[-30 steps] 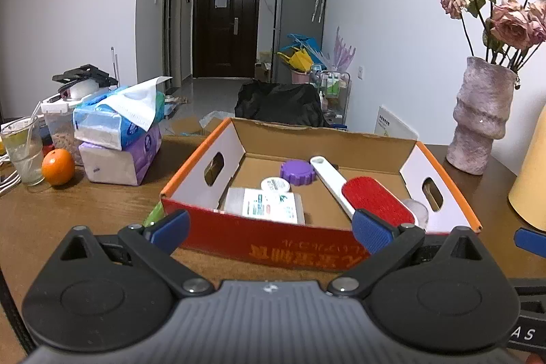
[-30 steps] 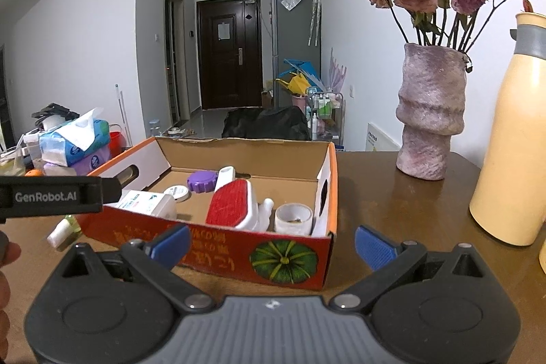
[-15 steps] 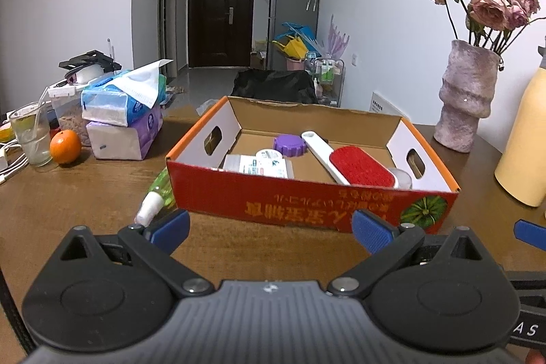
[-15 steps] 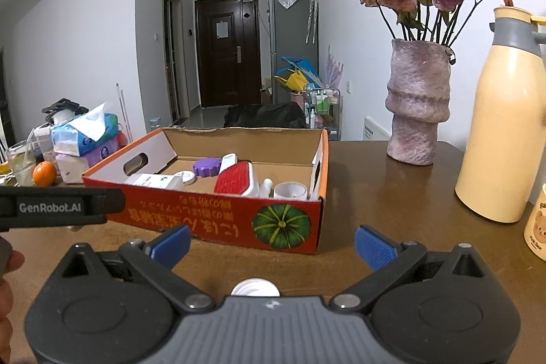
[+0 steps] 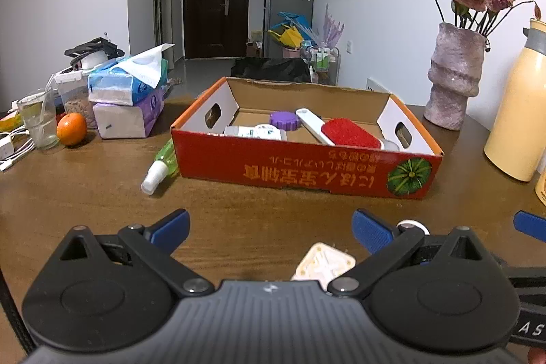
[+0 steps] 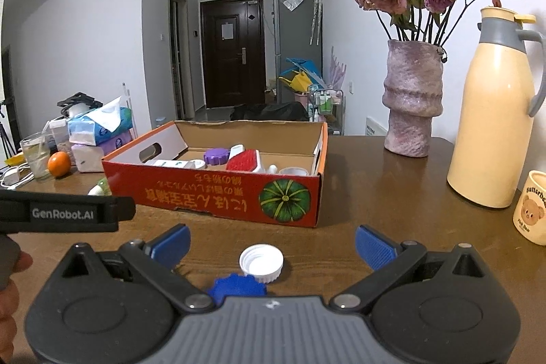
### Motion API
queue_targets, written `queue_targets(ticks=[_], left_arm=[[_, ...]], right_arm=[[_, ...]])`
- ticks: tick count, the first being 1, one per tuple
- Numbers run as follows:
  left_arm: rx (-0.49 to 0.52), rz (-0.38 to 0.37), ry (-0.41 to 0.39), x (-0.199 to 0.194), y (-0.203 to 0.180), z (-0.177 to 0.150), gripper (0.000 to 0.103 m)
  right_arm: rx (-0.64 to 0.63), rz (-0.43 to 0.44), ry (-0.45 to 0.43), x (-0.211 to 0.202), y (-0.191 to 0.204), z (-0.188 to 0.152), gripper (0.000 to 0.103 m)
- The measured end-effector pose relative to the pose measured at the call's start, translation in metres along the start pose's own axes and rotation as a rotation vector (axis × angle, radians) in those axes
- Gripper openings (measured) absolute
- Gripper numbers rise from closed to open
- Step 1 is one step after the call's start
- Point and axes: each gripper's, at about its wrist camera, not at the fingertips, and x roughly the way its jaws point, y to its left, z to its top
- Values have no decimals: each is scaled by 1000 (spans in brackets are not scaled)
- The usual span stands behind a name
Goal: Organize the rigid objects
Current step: 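Move the left gripper to the white plug adapter while the right approaches the blue gear-edged cap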
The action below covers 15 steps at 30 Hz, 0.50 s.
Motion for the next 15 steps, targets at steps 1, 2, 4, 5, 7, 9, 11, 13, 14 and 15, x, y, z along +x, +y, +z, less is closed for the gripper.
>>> queue_targets(ticks=[1, 2, 4, 5, 7, 9, 11, 13, 14, 15], left_arm=[[1, -1, 2, -2, 0, -2, 103], [1, -2, 5, -3, 0, -4, 103], [3, -5, 13, -6, 0, -7, 103], [4, -5, 16, -7, 0, -10, 103], [7, -6, 21, -9, 0, -13, 103], [7, -12, 24, -10, 1, -16, 103], [6, -13, 27, -12, 2, -20, 103], [8, -13, 34, -12, 2, -23, 103], [9, -15, 39, -12, 1, -25, 103], [11, -17, 43, -12, 1, -27, 103]], right_arm=[[-2, 2, 7, -1, 0, -2, 103], [-5, 3, 14, -2, 0, -5, 103], [-11, 6, 21, -5, 0, -10, 103], [-13, 7, 24, -7, 0, -12, 103], [-18, 2, 27, -9, 1, -15, 103], [-16, -1, 30, -11, 0, -19, 103], [-11, 0, 35, -14, -2, -22, 103], [-6, -2, 36, -15, -3, -24, 103], [-6, -4, 36, -16, -3, -25, 103], [-5, -7, 38, -16, -3, -25, 103]])
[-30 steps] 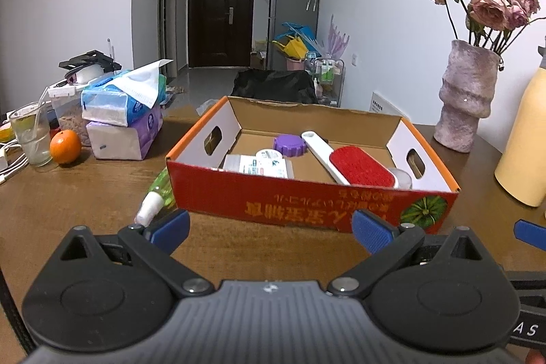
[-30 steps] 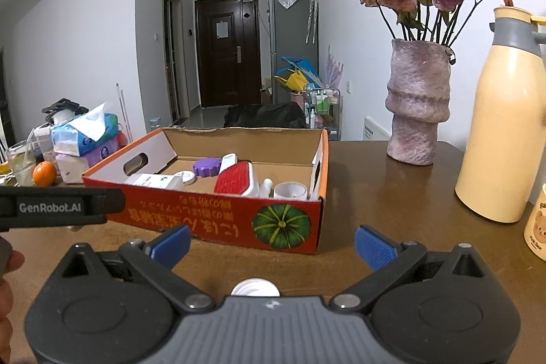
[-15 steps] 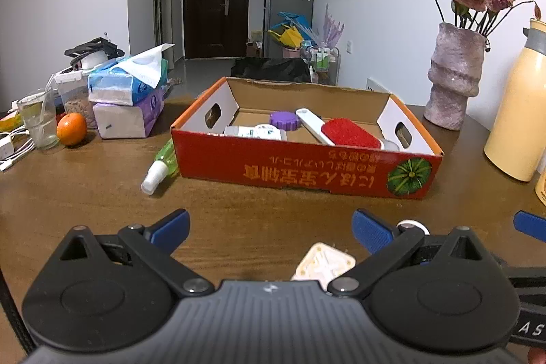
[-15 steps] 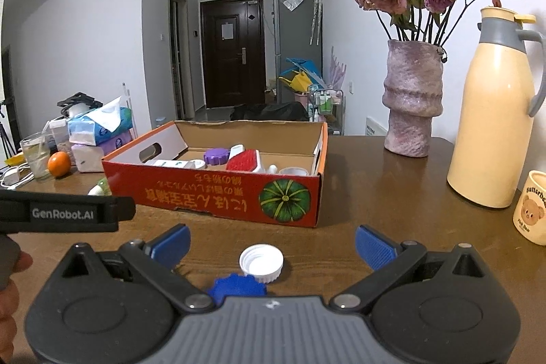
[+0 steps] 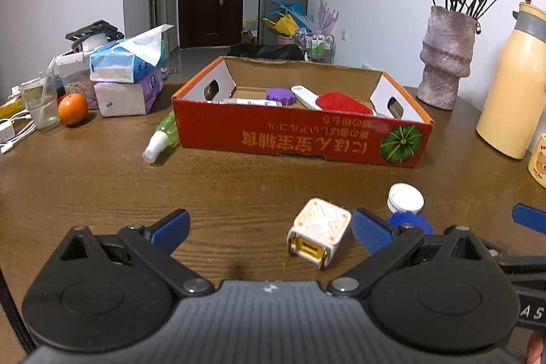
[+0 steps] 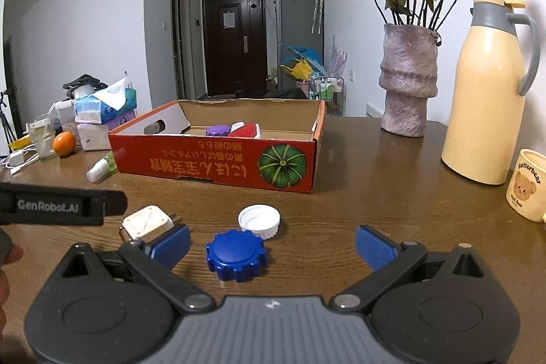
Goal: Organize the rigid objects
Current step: 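Move the left gripper to the white plug adapter while the right approaches the blue gear-edged cap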
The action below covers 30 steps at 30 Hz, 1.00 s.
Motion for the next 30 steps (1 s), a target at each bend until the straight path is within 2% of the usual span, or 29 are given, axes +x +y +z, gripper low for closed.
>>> queue_targets(ticks=[7, 12, 30], left_arm=[[4, -14, 18, 6, -1, -4, 103], [-17, -51, 42, 13, 2, -6, 103], [26, -49, 130, 52, -11, -9, 103]], right_arm=[[8, -15, 18, 4, -3, -2, 103], [22, -36, 37, 9, -5, -3, 103], [52, -72, 57, 16, -10, -5, 103]])
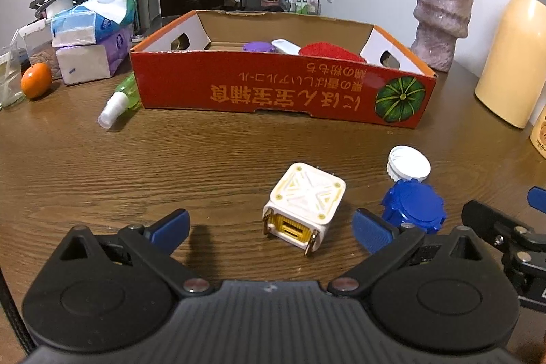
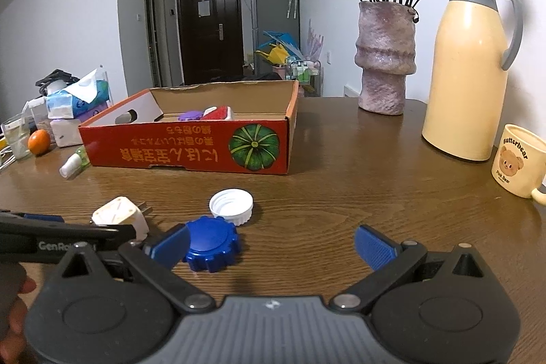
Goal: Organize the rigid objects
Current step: 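Move the left gripper to the white plug adapter while the right approaches the blue gear-edged cap, then close the left gripper on the white plug adapter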
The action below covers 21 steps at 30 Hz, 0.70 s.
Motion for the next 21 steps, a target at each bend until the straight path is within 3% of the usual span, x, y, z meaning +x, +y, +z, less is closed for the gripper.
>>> queue_targets(ticks=[12, 18, 21], left_arm=[[9, -6, 5, 14, -4, 5, 101], [15, -20, -6, 15, -6, 5, 84], [21, -41, -18, 12, -7, 5, 67]], right_arm=[[9, -8, 16, 5, -1, -1, 103], [8, -8, 17, 5, -1, -1, 103], [7, -8, 19, 7, -1, -2, 103]])
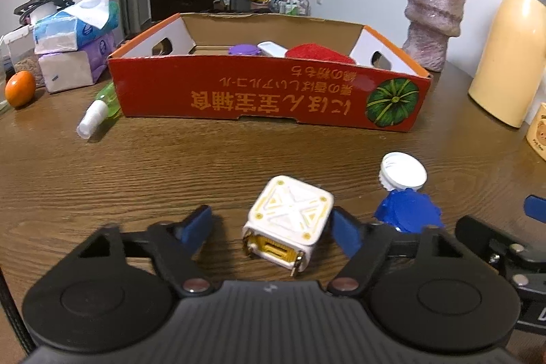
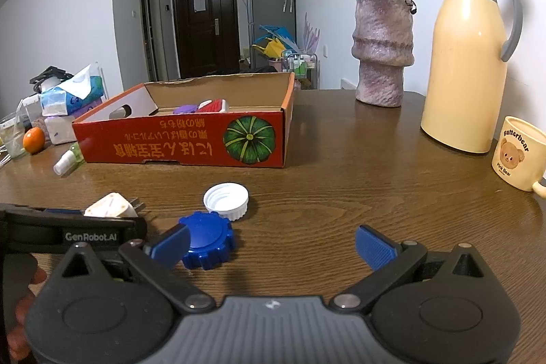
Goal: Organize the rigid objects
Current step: 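Close the left gripper on the white plug adapter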
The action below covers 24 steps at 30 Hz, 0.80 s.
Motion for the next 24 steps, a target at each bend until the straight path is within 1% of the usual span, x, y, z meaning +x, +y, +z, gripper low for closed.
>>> queue_targets(ticks=[1, 2, 3, 4, 12, 19, 24], left_arm=[[9, -5, -3, -1, -1, 0, 58], [21, -8, -6, -1, -3, 0, 54], [32, -8, -9, -2, -5, -1, 45], [39, -6, -12, -2, -6, -1, 40], [18, 5, -20, -6, 0, 0, 40], [14, 6, -63, -22, 1, 2, 40], [-8, 7, -81, -32, 5, 4, 40]], right_arm=[[0, 0, 0, 0, 0, 0, 103], [0, 0, 0, 0, 0, 0, 103], [0, 0, 0, 0, 0, 0, 103], [0, 0, 1, 0, 0, 0, 103], [-7, 3, 6, 3, 3, -2, 103], [-9, 18, 3, 3, 3, -2, 103], [-8, 33, -5, 2, 3, -2, 103]])
